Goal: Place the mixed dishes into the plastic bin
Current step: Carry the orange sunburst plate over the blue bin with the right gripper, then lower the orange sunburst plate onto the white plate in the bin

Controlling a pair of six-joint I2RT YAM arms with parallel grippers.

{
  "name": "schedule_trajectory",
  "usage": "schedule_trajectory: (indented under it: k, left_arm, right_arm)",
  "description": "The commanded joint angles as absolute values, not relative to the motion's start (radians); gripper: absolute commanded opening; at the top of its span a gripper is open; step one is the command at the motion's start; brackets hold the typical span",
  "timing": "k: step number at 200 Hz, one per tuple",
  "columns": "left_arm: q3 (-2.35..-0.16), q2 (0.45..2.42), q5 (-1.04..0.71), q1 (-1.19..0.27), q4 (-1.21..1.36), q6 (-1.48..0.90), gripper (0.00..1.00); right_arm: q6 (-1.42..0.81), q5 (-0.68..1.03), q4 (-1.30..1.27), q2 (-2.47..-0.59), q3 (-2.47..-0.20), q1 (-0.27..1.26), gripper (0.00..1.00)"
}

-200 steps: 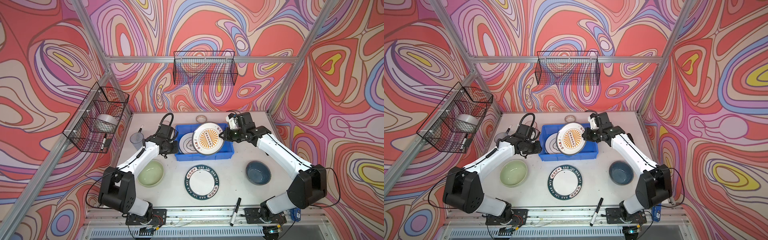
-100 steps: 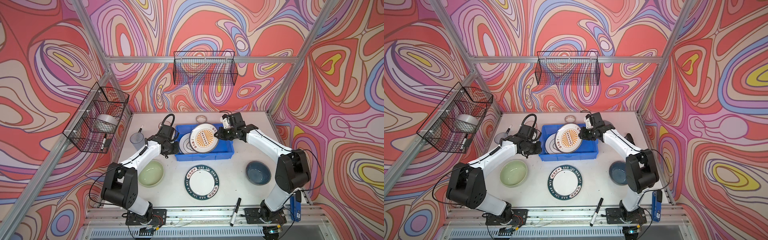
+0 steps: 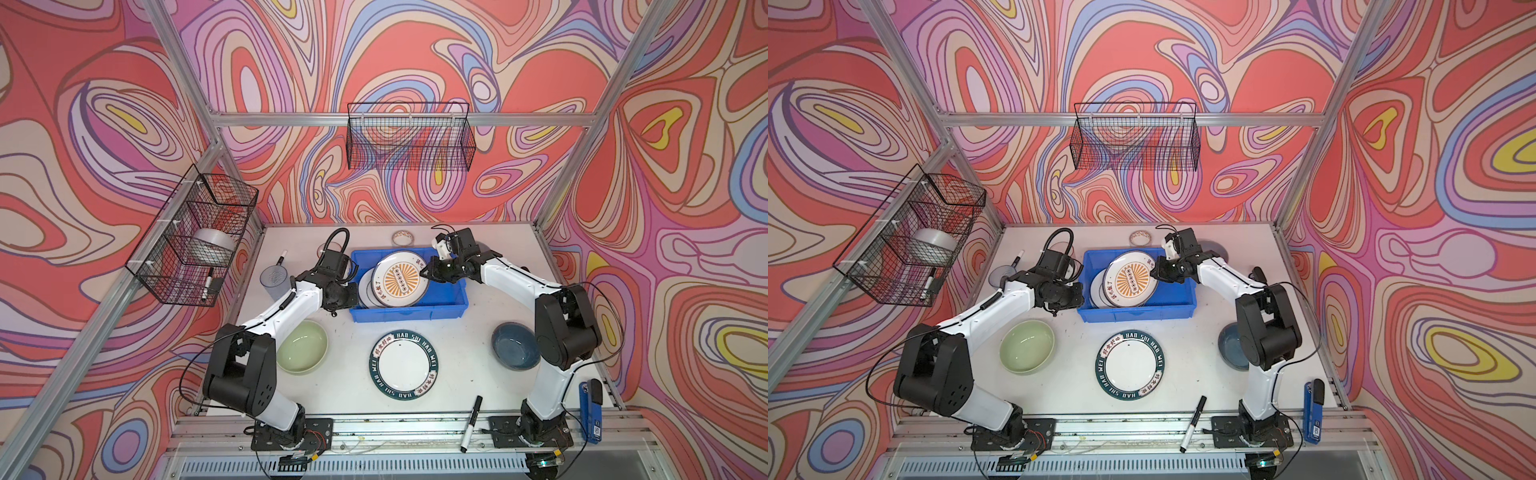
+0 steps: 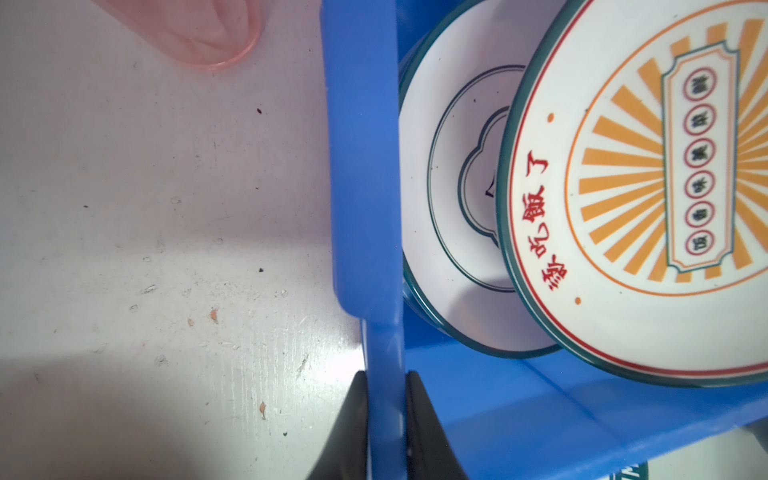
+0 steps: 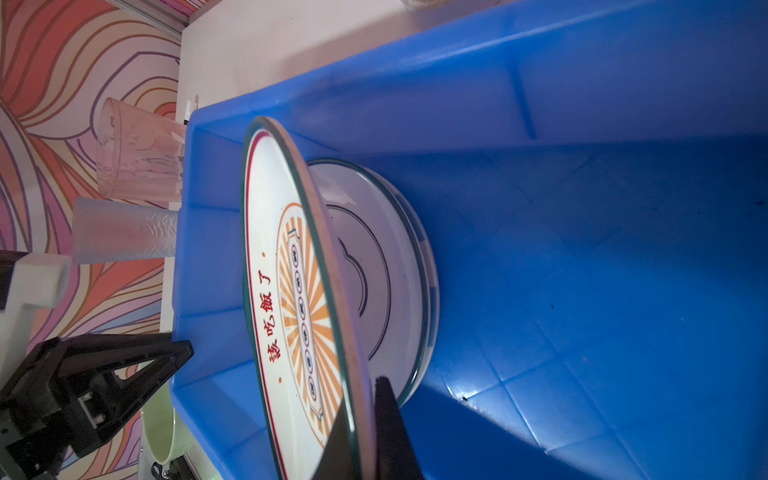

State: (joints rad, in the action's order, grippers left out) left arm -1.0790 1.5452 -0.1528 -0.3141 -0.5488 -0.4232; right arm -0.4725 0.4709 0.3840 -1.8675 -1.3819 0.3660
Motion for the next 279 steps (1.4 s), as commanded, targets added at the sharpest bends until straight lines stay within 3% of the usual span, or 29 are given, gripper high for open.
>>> schedule_trajectory:
  k: [1,127,181,226,253,279]
  left_arm:
    - [-1.083,1.551,-0.151,-0.310,-0.543,-0.416,0.16]
    - [-1.076,1.543,-0.166,-0.310,-0.532,-0.423,0.14]
    - [-1.077,1.536,-0.172,-0.309,-0.531,-0.425,0.14]
    - [-1.076,1.534,-0.167,-0.310,-0.533,-0.420,0.14]
    - [-1.079,1.534,-0.167,-0.310,-0.534,-0.419,0.14]
    - [-1.078,1.534,-0.171,-0.310,-0.531,-0.420,0.13]
  right_arm:
    - [-0.488,0.517,0.318,-1.885,-1.390,0.378,0.00]
    - [-0.479,0.530,0.318,-1.984,-1.405,0.432,0.04]
    - [-0.430,0.489,0.353,-1.982,-1.412,0.452,0.35]
    - [-0.405,0.404,0.445,-1.987,-1.455,0.459,0.39]
    - [-0.386,0.350,0.468,-1.979,-1.466,0.475,0.54]
    - [-0.369,0.318,0.513,-1.997,-1.504,0.493,0.55]
